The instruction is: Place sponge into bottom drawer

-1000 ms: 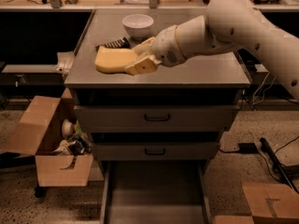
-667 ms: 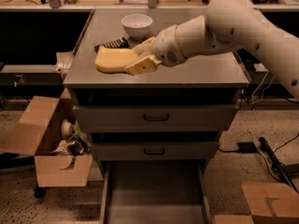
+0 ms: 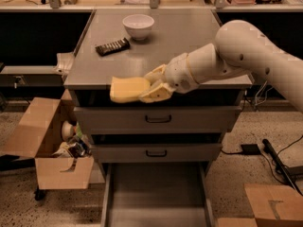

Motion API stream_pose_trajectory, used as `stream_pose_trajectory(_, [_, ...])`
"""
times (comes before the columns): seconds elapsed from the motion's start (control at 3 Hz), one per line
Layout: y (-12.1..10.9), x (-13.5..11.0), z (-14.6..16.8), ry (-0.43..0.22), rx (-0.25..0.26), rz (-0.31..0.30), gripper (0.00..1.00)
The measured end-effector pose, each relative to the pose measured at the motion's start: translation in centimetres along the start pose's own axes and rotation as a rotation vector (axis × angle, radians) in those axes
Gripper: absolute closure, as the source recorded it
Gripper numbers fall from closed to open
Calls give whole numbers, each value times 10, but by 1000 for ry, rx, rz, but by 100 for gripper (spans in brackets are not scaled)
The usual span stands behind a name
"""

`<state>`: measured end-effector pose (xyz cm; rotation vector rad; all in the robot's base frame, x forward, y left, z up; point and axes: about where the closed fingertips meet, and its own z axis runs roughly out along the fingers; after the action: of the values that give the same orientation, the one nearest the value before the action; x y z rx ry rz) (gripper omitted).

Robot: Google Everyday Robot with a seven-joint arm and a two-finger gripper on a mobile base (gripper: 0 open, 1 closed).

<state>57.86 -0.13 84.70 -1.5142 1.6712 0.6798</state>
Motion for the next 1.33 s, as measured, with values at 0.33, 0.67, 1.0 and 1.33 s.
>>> stream_pose_trajectory(0.33, [33,57,2,86,-18,25,100])
stream_pose_trajectory(0.67, [68,122,18,129,-62,127,100])
stream_pose_trajectory(1.0, [68,122,18,129,-62,127,100])
stream_pose_trajectory(1.33, [78,182,22,158,-33,220,100])
